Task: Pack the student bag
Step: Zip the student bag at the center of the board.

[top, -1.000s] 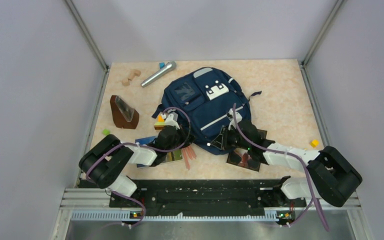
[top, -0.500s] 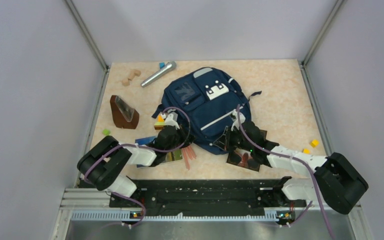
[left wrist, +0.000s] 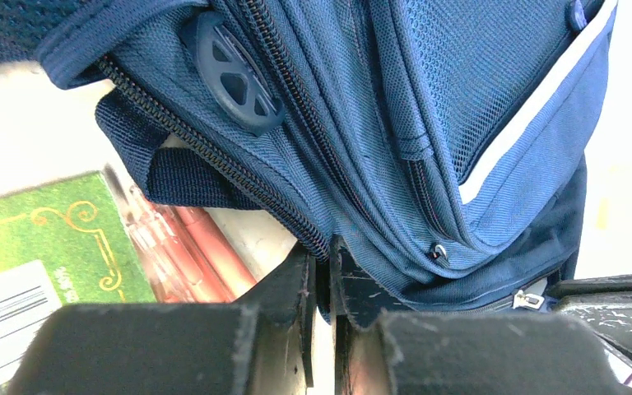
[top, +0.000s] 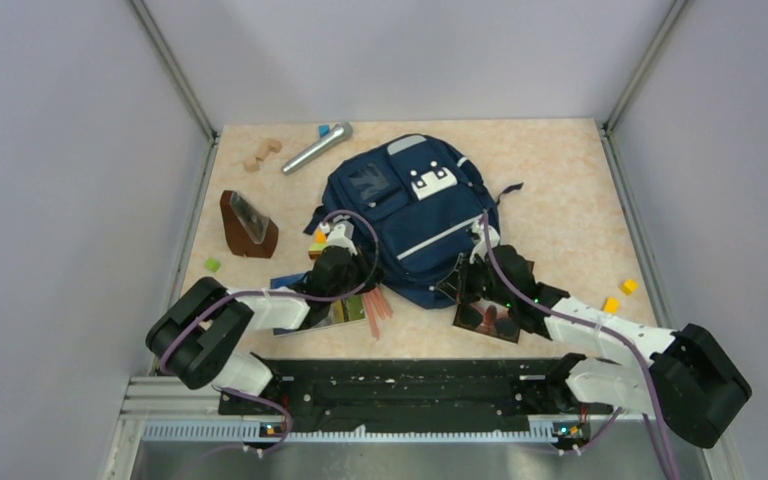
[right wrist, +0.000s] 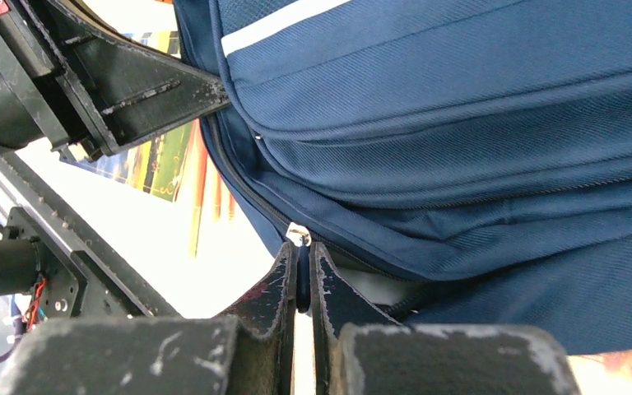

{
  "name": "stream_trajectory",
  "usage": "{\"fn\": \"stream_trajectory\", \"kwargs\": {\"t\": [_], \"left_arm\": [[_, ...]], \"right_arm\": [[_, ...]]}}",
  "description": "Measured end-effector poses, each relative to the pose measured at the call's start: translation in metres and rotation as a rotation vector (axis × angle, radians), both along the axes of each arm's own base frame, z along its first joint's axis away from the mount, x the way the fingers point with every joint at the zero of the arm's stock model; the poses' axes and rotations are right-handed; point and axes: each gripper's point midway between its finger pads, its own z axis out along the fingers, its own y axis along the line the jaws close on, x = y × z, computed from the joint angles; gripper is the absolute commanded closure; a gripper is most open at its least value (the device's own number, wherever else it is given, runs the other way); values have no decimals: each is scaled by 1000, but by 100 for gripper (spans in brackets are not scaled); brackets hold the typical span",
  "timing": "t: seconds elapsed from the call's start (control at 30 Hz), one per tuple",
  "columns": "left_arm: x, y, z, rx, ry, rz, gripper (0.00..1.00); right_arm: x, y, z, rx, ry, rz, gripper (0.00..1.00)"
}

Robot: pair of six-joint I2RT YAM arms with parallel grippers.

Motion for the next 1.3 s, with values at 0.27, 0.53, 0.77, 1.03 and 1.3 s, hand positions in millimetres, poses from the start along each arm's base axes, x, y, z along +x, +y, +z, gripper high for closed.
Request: {"fn": "stream_trajectory", "kwargs": {"t": [0.27, 0.53, 0.77, 1.03, 1.3], "left_arm": [[12, 13, 1, 48, 6, 0, 100], [25, 27, 3, 86, 1, 2, 100], [32, 32, 6, 147, -22, -30, 100], [32, 30, 20, 274, -131, -195, 53], [5, 1, 108, 316, -509, -376, 40]], "right_arm": [[0, -10, 2, -39, -24, -21, 100], [3, -21, 1, -88, -52, -53, 100], [5, -26, -1, -119, -66, -64, 100], [4, -27, 2, -121, -79, -56, 100], [5, -23, 14, -116, -96, -33, 100]]}}
